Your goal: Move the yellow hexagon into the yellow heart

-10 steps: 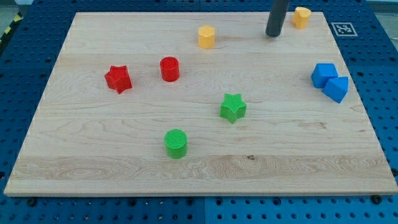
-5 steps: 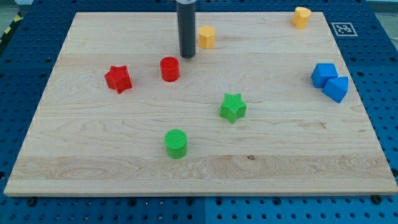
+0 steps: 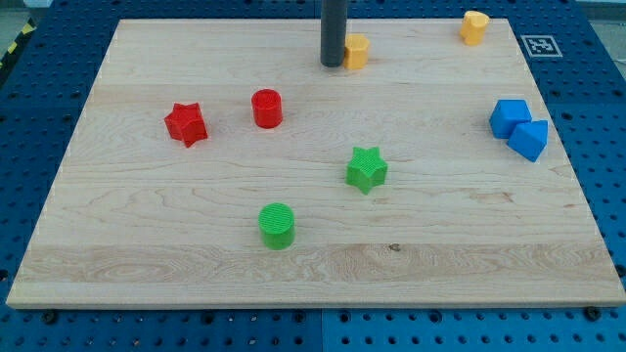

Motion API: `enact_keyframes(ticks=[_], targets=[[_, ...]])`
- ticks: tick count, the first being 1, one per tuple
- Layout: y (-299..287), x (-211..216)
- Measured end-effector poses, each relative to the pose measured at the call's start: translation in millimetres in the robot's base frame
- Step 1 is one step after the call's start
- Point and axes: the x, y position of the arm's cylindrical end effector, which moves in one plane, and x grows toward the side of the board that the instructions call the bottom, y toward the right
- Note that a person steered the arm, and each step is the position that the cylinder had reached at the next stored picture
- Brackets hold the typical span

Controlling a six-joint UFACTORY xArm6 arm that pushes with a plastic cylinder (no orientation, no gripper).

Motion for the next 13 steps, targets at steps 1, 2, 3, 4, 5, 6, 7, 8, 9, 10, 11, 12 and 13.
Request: enact_keyframes(ticks=[1,2,3,4,5,6,7,8,9,10,11,12,13], targets=[[1,-18],[18,-20],[49,-20],[57,-20],[55,-3],[45,17],[61,42],[87,44],[106,58],[121,82],[127,73],[122,40],[124,34]])
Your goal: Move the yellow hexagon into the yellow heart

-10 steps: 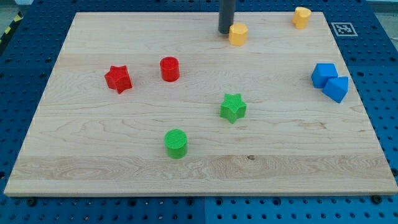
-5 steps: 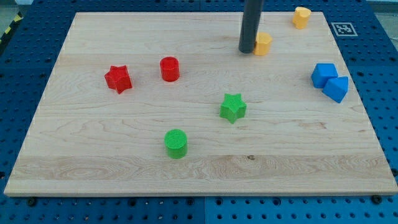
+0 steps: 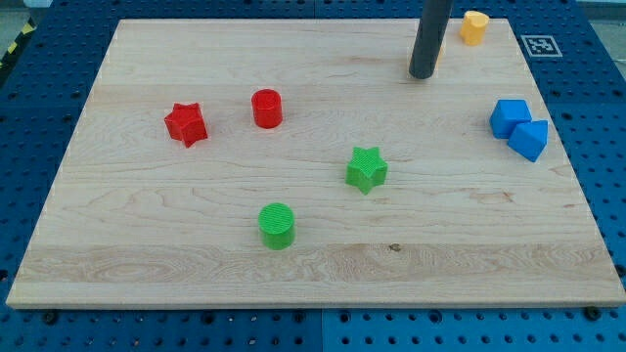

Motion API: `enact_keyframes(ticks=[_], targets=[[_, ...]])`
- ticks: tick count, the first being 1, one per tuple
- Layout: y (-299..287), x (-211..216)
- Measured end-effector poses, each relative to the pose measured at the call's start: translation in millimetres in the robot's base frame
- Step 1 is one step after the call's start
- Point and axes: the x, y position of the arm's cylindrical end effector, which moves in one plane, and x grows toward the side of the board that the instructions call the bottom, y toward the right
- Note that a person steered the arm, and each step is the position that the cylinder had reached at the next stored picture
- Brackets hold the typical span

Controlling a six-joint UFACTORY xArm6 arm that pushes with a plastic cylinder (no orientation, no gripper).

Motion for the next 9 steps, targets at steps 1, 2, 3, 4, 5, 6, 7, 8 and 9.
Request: enact_keyframes(ticks=[1,2,3,4,5,6,7,8,9], targets=[[0,-23],[2,-40],[-8,-40],[-24,-60],[-3,-58],[4,-49],[5,-49],[10,-49],[29,-50]])
